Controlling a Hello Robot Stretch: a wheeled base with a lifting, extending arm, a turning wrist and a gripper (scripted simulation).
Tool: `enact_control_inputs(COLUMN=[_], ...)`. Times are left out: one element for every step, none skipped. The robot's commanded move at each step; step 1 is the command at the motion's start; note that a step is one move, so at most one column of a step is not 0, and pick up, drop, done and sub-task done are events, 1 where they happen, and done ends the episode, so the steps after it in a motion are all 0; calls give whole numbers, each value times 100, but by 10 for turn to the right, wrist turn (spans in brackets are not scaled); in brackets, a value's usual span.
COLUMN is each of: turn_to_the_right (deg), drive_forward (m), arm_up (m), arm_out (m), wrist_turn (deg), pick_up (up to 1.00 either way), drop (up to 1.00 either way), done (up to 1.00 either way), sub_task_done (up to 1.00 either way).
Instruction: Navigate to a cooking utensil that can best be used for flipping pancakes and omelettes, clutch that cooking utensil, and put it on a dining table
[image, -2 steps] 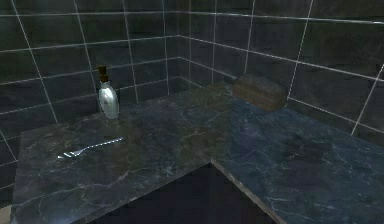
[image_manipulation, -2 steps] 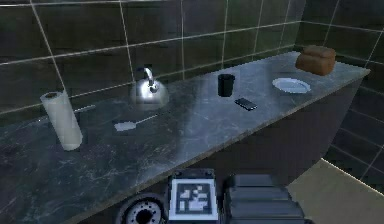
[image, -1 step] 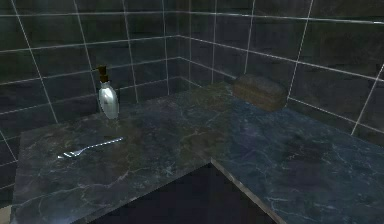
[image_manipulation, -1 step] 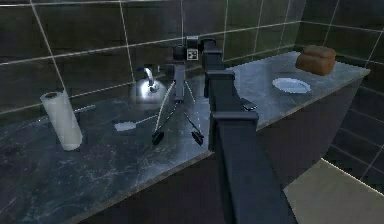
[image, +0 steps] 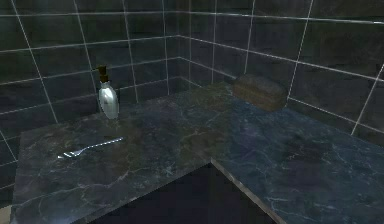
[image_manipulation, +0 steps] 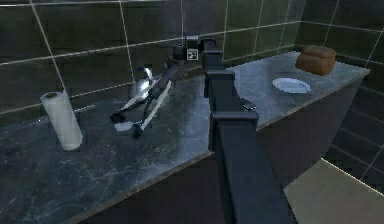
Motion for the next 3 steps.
enact_control_inputs(turn_to_the_right=[0,0,0], drive_forward=[0,0,0], arm_up=[0,0,0], arm_out=[0,0,0], wrist_turn=[450,450,60], pick_up=[0,0,0], drop=[0,0,0], done=[0,0,0], sub_task_done=[0,0,0])
